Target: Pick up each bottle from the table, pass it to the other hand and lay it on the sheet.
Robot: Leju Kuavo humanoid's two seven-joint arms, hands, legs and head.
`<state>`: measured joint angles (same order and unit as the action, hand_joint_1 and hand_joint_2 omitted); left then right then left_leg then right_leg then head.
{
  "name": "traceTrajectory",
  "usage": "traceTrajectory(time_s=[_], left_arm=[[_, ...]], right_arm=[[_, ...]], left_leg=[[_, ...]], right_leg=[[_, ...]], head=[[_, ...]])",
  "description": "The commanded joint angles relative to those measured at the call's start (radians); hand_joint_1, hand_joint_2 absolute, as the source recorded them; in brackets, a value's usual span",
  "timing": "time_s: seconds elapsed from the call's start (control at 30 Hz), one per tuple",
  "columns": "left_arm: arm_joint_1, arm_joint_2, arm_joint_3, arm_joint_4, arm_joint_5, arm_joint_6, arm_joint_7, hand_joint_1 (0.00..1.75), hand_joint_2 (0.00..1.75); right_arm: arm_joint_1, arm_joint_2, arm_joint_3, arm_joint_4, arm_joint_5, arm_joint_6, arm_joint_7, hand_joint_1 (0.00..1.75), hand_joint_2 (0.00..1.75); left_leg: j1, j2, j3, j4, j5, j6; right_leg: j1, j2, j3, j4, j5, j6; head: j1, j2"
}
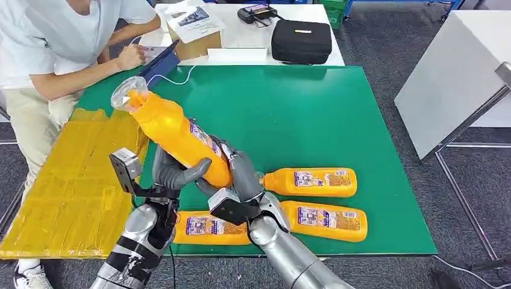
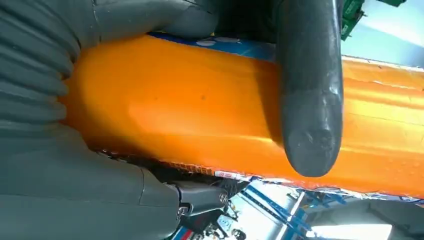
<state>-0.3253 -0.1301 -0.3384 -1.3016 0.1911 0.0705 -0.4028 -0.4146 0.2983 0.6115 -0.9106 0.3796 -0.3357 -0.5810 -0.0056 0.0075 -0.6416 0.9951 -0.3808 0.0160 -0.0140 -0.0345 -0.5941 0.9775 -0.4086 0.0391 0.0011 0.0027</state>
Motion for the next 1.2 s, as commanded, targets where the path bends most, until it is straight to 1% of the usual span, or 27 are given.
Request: traceTrajectory(time_s=[0.03, 0.07, 0.17, 0.23, 0.27, 0.3, 0.33, 0.43, 0.47, 0.5, 0.53, 0.57, 0.63, 0.67, 0.7, 0.73, 0.83, 0.9, 0.93, 0.97, 1.0, 1.03, 1.07, 1.1, 1.13, 1.17, 1.2], left_arm=[[-0.085, 0.008, 0.056, -0.005, 0.006, 0.087, -0.021, 1.75, 1.75], [-0.083, 0.005, 0.06, -0.015, -0.005, 0.113, -0.035, 1.75, 1.75], [-0.074, 0.006, 0.069, -0.048, -0.035, 0.178, -0.061, 1.75, 1.75], [-0.066, 0.013, 0.076, -0.07, -0.109, 0.276, -0.1, 1.75, 1.75], [-0.064, 0.016, 0.076, -0.077, -0.122, 0.291, -0.103, 1.75, 1.75], [-0.061, 0.023, 0.08, -0.083, -0.137, 0.306, -0.104, 1.75, 1.75], [-0.06, 0.025, 0.081, -0.085, -0.137, 0.307, -0.104, 1.75, 1.75], [-0.047, 0.047, 0.099, -0.104, -0.203, 0.375, -0.118, 1.75, 1.75], [-0.047, 0.05, 0.112, -0.105, -0.257, 0.431, -0.126, 1.75, 1.75], [-0.053, 0.053, 0.123, -0.099, -0.297, 0.474, -0.126, 1.75, 1.75], [-0.059, 0.056, 0.132, -0.092, -0.307, 0.483, -0.122, 1.75, 1.75], [-0.067, 0.058, 0.142, -0.081, -0.322, 0.496, -0.118, 1.75, 1.75], [-0.088, 0.062, 0.17, -0.043, -0.345, 0.519, -0.107, 1.75, 1.75], [-0.1, 0.062, 0.185, -0.02, -0.357, 0.526, -0.098, 1.75, 1.75], [-0.109, 0.066, 0.193, -0.007, -0.371, 0.535, -0.096, 1.75, 1.75], [-0.115, 0.067, 0.201, 0.007, -0.365, 0.533, -0.099, 1.75, 1.75], [-0.117, 0.063, 0.201, 0.013, -0.368, 0.531, -0.101, 1.75, 1.75], [-0.123, 0.067, 0.201, 0.028, -0.441, 0.598, -0.109, 1.75, 1.75], [-0.134, 0.07, 0.214, 0.045, -0.499, 0.628, -0.099, 1.75, 1.75], [-0.144, 0.064, 0.269, 0.068, -0.64, 0.628, -0.076, 1.75, 1.75], [-0.15, 0.053, 0.316, 0.075, -0.738, 0.628, -0.068, 1.75, 1.75], [-0.161, 0.021, 0.419, 0.086, -0.936, 0.628, -0.067, 1.75, 1.75], [-0.169, 0.014, 0.461, 0.096, -1.033, 0.628, -0.058, 1.75, 1.75], [-0.18, 0.003, 0.511, 0.108, -1.138, 0.628, -0.055, 1.75, 1.75], [-0.19, -0.002, 0.579, 0.108, -1.317, 0.628, -0.028, 1.75, 1.75], [-0.204, 0.037, 0.601, 0.144, -1.581, 0.628, 0.078, 1.75, 1.75], [-0.21, 0.049, 0.589, 0.163, -1.604, 0.628, 0.102, 1.75, 1.75]], right_arm=[[0.023, -0.018, 0.074, 0.084, 0.012, -0.002, -0.02, 1.75, 1.75], [0.022, -0.017, 0.073, 0.087, 0.012, -0.004, -0.021, 1.75, 1.75], [0.026, -0.017, 0.065, 0.078, 0.005, -0.017, -0.028, 1.75, 1.75], [0.038, -0.026, 0.057, 0.039, -0.006, -0.016, -0.029, 1.75, 1.75], [0.044, -0.029, 0.05, 0.019, -0.016, -0.011, -0.029, 1.38, 1.75], [0.057, -0.035, 0.034, -0.018, -0.038, -0.006, -0.032, 0.24, 1.75], [0.061, -0.04, 0.034, -0.033, -0.04, -0.003, -0.032, 0.0, 1.75], [0.116, -0.081, -0.011, -0.198, -0.112, 0.051, -0.016, 0.0, 1.75], [0.136, -0.096, -0.024, -0.253, -0.119, 0.066, -0.009, 0.0, 1.75], [0.149, -0.105, -0.034, -0.289, -0.128, 0.076, -0.011, 0.0, 1.75], [0.159, -0.113, -0.042, -0.32, -0.132, 0.085, -0.007, 0.0, 1.75], [0.167, -0.117, -0.051, -0.343, -0.133, 0.091, -0.004, 0.0, 1.75], [0.178, -0.121, -0.065, -0.376, -0.132, 0.092, -0.003, 0.0, 1.75], [0.183, -0.121, -0.073, -0.385, -0.132, 0.093, -0.003, 0.0, 1.75], [0.185, -0.122, -0.077, -0.39, -0.132, 0.093, -0.003, 0.0, 1.75], [0.186, -0.122, -0.079, -0.394, -0.132, 0.093, -0.002, 0.0, 1.75], [0.186, -0.12, -0.079, -0.391, -0.131, 0.094, -0.003, 0.0, 1.75], [0.188, -0.116, -0.085, -0.39, -0.134, 0.094, -0.002, 0.0, 1.75], [0.192, -0.115, -0.093, -0.398, -0.143, 0.093, -0.002, 0.0, 1.75], [0.196, -0.117, -0.1, -0.41, -0.148, 0.091, -0.003, 0.0, 1.75], [0.2, -0.118, -0.104, -0.419, -0.152, 0.09, -0.003, 0.0, 1.75], [0.209, -0.121, -0.114, -0.439, -0.164, 0.089, -0.002, 0.0, 1.75], [0.214, -0.124, -0.118, -0.45, -0.167, 0.088, -0.001, 0.0, 1.75], [0.22, -0.129, -0.124, -0.466, -0.174, 0.089, 0.0, 0.0, 1.75], [0.225, -0.132, -0.132, -0.482, -0.183, 0.089, 0.003, 0.0, 1.75], [0.231, -0.134, -0.145, -0.506, -0.214, 0.097, 0.0, 0.0, 1.75], [0.231, -0.136, -0.148, -0.513, -0.218, 0.098, 0.001, 0.0, 1.75]], left_leg=[[0.002, -0.002, 0.005, 0.0, -0.002, -0.002], [0.002, -0.002, 0.003, 0.0, -0.001, -0.001], [0.003, -0.003, 0.005, 0.001, -0.003, -0.002], [0.003, -0.002, 0.007, 0.001, -0.004, -0.002], [0.002, -0.002, 0.003, 0.0, -0.002, -0.002], [0.003, -0.004, 0.005, 0.001, -0.003, -0.002], [0.002, -0.003, 0.002, 0.0, -0.001, -0.001], [0.003, -0.005, 0.006, 0.001, -0.003, -0.002], [0.003, -0.004, 0.006, 0.001, -0.004, -0.002], [0.003, -0.004, 0.007, 0.001, -0.004, -0.002], [0.002, -0.003, 0.003, 0.001, -0.002, -0.002], [0.002, -0.003, 0.004, 0.001, -0.003, -0.002], [0.002, -0.002, 0.004, 0.001, -0.003, -0.002], [0.002, -0.003, 0.004, 0.001, -0.003, -0.002], [0.004, -0.004, 0.008, 0.003, -0.006, -0.004], [0.002, -0.007, 0.003, 0.001, -0.002, -0.001], [0.002, -0.002, 0.005, 0.0, -0.002, -0.002], [0.002, -0.003, 0.004, 0.0, -0.002, -0.002], [0.002, -0.004, 0.005, 0.001, -0.003, -0.002], [0.001, -0.003, 0.001, 0.0, 0.0, -0.001], [0.002, -0.003, 0.004, 0.001, -0.002, -0.002], [0.003, -0.003, 0.006, 0.001, -0.003, -0.002], [0.001, -0.001, 0.003, 0.0, -0.001, -0.002], [0.002, 0.0, 0.005, 0.001, -0.003, -0.002], [0.001, 0.0, 0.002, 0.0, -0.001, -0.001], [0.002, 0.0, 0.003, 0.001, -0.002, -0.002], [0.002, 0.0, 0.004, 0.001, -0.002, -0.002]], right_leg=[[0.002, 0.001, 0.007, -0.001, -0.002, -0.002], [0.001, 0.0, 0.005, -0.001, -0.002, -0.001], [0.002, 0.001, 0.007, -0.001, -0.003, -0.002], [0.003, 0.002, 0.009, -0.001, -0.004, -0.002], [0.002, 0.0, 0.005, -0.001, -0.002, -0.002], [0.002, -0.001, 0.007, -0.001, -0.003, -0.002], [0.002, -0.001, 0.004, -0.001, -0.001, -0.001], [0.002, -0.001, 0.009, -0.001, -0.004, -0.002], [0.003, 0.0, 0.009, -0.001, -0.004, -0.002], [0.002, 0.0, 0.009, -0.001, -0.004, -0.002], [0.001, -0.001, 0.005, -0.001, -0.002, -0.001], [0.002, 0.0, 0.006, -0.001, -0.003, -0.002], [0.001, 0.002, 0.005, 0.0, -0.003, -0.002], [0.002, 0.001, 0.006, 0.0, -0.003, -0.002], [0.003, 0.002, 0.011, 0.001, -0.006, -0.004], [0.002, -0.003, 0.006, 0.0, -0.003, -0.001], [0.001, 0.003, 0.006, -0.001, -0.002, -0.001], [0.001, 0.001, 0.005, -0.001, -0.001, -0.002], [0.002, 0.001, 0.007, -0.001, -0.002, -0.003], [0.001, -0.001, 0.002, -0.001, 0.0, -0.003], [0.001, 0.0, 0.005, -0.001, -0.001, -0.004], [0.002, 0.001, 0.007, -0.001, -0.002, -0.004], [0.001, 0.001, 0.003, 0.0, 0.0, -0.003], [0.002, 0.003, 0.005, 0.0, -0.001, -0.004], [0.001, 0.002, 0.002, 0.0, 0.0, -0.003], [0.002, 0.003, 0.004, 0.0, 0.0, -0.004], [0.002, 0.003, 0.004, 0.0, -0.001, -0.004]], head=[[0.0, 0.0], [0.0, 0.0], [0.0, 0.0], [0.0, 0.0], [0.0, 0.0], [0.0, 0.0], [0.0, 0.0], [0.001, 0.0], [0.0, 0.0], [0.0, 0.0], [0.001, 0.0], [0.002, 0.0], [0.0, 0.0], [0.0, 0.0], [0.0, 0.0], [0.0, 0.0], [0.001, 0.0], [0.0, 0.0], [0.0, 0.0], [0.0, 0.0], [0.0, 0.0], [0.0, 0.0], [0.0, 0.0], [0.0, 0.0], [0.0, 0.0], [0.0, 0.0], [0.0, 0.0]])
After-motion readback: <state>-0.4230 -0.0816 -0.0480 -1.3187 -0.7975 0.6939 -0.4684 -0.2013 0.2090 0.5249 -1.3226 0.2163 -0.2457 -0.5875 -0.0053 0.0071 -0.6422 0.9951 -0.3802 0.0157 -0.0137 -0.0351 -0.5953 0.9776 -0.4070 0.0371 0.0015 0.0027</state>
